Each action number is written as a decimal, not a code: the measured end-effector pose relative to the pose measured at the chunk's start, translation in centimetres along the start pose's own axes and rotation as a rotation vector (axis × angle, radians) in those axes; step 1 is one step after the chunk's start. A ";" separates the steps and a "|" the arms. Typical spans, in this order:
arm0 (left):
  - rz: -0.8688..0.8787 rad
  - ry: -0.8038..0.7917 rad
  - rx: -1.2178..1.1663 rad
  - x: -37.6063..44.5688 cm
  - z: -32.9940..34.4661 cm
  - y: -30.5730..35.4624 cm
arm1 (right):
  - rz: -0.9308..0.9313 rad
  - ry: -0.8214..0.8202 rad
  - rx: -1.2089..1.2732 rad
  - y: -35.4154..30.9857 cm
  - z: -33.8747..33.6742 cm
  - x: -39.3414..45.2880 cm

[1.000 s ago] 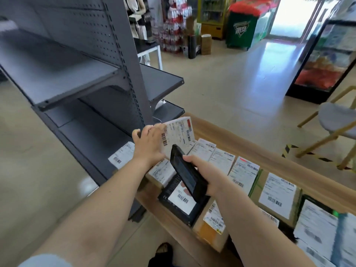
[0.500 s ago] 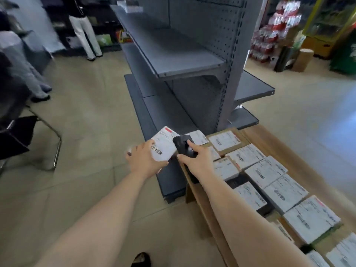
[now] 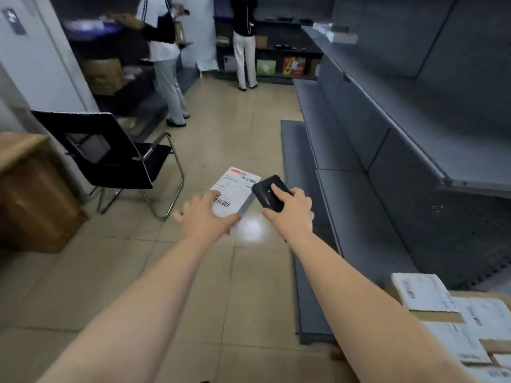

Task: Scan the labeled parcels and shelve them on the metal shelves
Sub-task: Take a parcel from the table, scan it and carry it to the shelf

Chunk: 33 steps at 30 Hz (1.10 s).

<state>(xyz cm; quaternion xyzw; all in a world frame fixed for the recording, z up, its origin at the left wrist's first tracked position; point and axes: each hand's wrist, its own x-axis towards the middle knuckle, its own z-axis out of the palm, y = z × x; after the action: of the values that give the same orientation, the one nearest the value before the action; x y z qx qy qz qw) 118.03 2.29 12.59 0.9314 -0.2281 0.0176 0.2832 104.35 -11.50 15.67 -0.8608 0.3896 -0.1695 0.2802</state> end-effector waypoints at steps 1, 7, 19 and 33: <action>-0.016 0.009 -0.005 2.6 -0.6 -0.9 | -0.016 0.010 0.005 -1.7 1.1 2.1; -0.042 0.056 0.108 17.6 -2.3 -3.9 | -0.033 0.053 0.007 -8.9 5.9 14.5; 0.105 0.015 0.131 46.4 5.1 5.7 | -0.074 0.201 -0.086 -10.7 6.1 44.0; 0.254 0.068 0.182 80.6 11.8 15.9 | -0.050 0.265 0.173 -16.5 6.6 82.5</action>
<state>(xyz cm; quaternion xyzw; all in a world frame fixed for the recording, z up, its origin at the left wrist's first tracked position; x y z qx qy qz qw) 182.11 -49.17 24.04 0.9157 -0.3318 0.1053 0.2007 169.91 -63.41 26.71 -0.8130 0.3856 -0.3213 0.2952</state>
